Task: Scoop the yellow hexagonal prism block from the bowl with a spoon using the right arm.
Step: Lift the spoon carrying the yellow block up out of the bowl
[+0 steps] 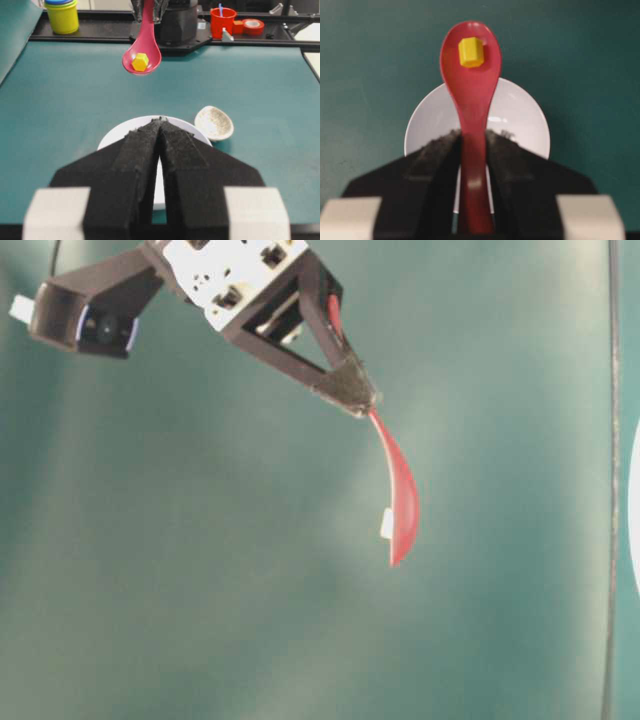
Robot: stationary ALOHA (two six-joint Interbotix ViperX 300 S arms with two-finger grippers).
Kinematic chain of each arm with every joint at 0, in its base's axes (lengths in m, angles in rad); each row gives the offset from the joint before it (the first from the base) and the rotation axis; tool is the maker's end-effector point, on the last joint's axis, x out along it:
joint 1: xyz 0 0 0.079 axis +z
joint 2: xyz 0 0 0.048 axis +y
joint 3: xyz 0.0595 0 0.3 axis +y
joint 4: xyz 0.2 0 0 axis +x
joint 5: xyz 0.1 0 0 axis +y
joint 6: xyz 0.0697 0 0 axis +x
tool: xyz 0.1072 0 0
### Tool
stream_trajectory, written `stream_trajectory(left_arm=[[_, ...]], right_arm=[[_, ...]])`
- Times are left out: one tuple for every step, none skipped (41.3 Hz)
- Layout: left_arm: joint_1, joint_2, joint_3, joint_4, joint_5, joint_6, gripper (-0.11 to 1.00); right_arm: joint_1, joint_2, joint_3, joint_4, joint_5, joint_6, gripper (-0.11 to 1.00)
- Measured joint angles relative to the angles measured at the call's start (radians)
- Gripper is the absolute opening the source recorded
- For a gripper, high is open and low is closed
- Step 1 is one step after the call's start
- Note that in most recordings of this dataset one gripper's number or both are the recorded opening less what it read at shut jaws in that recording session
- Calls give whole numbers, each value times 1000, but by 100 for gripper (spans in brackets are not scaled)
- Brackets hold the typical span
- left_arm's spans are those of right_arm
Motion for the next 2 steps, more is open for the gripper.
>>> stream_trajectory(left_arm=[[0,0,0,0,0,0,-1],[0,-2,2,2,0,2,-1]], right_arm=[[0,0,0,2,0,0,23],[0,0,0,0,0,0,23]])
